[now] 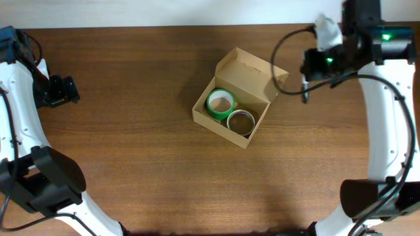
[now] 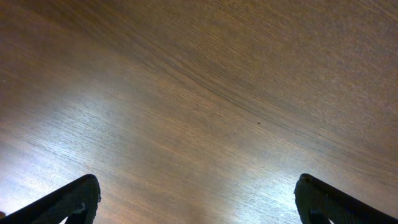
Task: Pack container
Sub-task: 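Carry the black marker into the box and lower it beside the pens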
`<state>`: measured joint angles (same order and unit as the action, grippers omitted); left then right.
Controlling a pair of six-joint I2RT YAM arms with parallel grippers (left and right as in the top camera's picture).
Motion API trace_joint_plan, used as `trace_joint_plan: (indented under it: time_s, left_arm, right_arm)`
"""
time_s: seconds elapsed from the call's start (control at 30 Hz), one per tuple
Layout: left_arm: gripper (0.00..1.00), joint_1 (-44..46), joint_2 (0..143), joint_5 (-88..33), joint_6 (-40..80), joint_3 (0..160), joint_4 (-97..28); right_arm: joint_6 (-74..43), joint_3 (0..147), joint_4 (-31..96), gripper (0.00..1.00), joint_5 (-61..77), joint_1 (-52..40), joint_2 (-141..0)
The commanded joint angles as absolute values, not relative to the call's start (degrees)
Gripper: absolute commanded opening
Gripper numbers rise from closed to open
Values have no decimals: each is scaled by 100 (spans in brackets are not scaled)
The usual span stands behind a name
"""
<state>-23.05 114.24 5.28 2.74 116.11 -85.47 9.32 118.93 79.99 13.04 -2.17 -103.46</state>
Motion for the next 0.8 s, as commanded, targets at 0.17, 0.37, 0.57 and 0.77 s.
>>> trace_joint_plan:
  time_s: [0.17,0.37,0.57,0.77]
  left_arm:
    - [100,-2331,11452,491,209,11572,-8547]
    - [100,-2331,11452,491,209,11572,-8547]
    - [100,-2331,11452,491,209,11572,-8547]
    - [100,-2331,11452,491,209,11572,-8547]
  right_arm:
    - [3020,12011,8086,4,1000,-1957,-10429]
    - [3420,12011,8082,4,528,-2569,-10914]
    - [3428,12011,7985,4,530,-2641,-11542]
    - [3253,12011,7953,4,554,-2700,-12337]
